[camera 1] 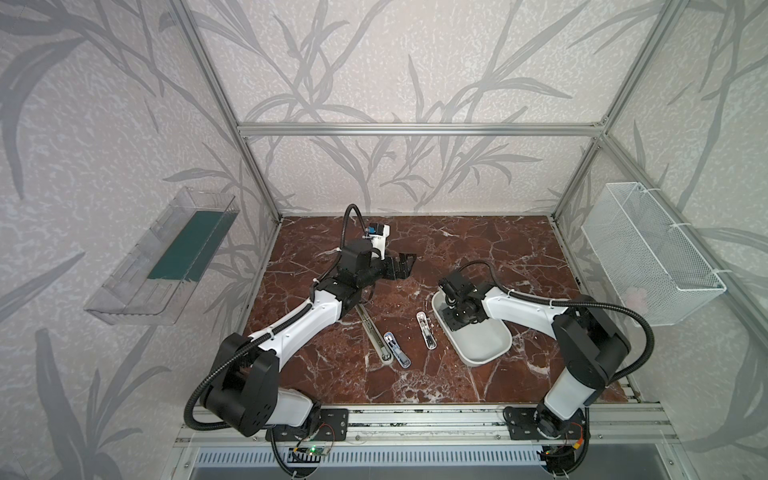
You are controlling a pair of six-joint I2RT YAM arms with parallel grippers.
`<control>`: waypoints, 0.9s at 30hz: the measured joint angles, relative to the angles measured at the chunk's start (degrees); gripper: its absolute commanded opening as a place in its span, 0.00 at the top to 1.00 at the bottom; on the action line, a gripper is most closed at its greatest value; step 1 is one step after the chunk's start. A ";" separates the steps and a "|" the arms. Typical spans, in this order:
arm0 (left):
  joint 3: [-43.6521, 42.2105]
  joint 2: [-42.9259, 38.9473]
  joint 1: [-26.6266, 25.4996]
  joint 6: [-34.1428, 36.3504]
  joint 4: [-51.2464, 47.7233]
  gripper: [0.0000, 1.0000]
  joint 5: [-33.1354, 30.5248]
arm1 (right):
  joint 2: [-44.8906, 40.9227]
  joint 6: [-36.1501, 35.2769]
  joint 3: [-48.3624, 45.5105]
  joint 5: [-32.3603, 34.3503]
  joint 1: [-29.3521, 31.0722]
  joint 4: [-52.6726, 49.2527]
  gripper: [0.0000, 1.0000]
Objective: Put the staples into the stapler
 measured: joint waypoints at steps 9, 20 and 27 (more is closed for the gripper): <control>-0.04 -0.02 0.00 0.00 0.00 0.01 0.00 | 0.70 2.89 0.70 2.62 -3.43 -2.05 0.75; -0.15 -0.07 0.00 0.00 0.04 0.01 -0.04 | -6.75 2.54 -3.91 -0.48 -5.81 -0.20 0.65; -1.05 -0.37 0.00 0.00 0.02 0.01 -0.07 | -8.74 1.44 -4.37 -2.54 -4.52 2.43 0.65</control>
